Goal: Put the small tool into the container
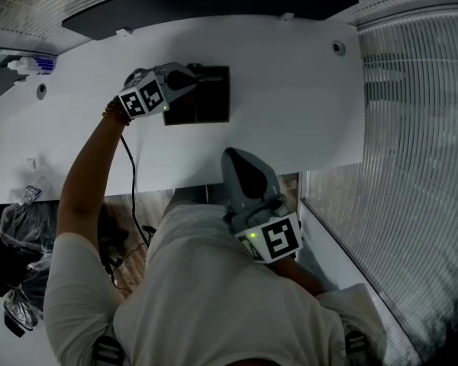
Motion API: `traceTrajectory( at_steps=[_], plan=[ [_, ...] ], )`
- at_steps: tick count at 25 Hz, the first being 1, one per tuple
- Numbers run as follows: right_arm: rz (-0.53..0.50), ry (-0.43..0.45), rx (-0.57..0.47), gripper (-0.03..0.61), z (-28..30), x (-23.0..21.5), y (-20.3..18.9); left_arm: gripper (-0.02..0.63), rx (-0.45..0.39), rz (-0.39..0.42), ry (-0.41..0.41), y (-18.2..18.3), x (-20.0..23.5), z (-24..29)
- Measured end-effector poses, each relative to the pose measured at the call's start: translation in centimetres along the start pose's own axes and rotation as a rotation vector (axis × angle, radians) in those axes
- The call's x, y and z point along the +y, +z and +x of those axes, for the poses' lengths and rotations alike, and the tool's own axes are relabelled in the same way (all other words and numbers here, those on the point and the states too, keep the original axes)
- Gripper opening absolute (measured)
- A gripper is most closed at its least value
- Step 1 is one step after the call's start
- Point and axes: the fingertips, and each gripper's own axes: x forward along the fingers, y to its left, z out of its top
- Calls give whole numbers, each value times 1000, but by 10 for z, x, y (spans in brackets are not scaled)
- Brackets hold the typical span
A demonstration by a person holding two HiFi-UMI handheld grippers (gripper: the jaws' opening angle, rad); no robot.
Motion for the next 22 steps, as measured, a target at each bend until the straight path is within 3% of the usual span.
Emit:
traceTrajectory(
  at_steps=[22],
  plan=[
    [0, -2, -1, -2, -6, 5, -3, 57, 33, -21, 11, -5, -3, -1]
  ],
)
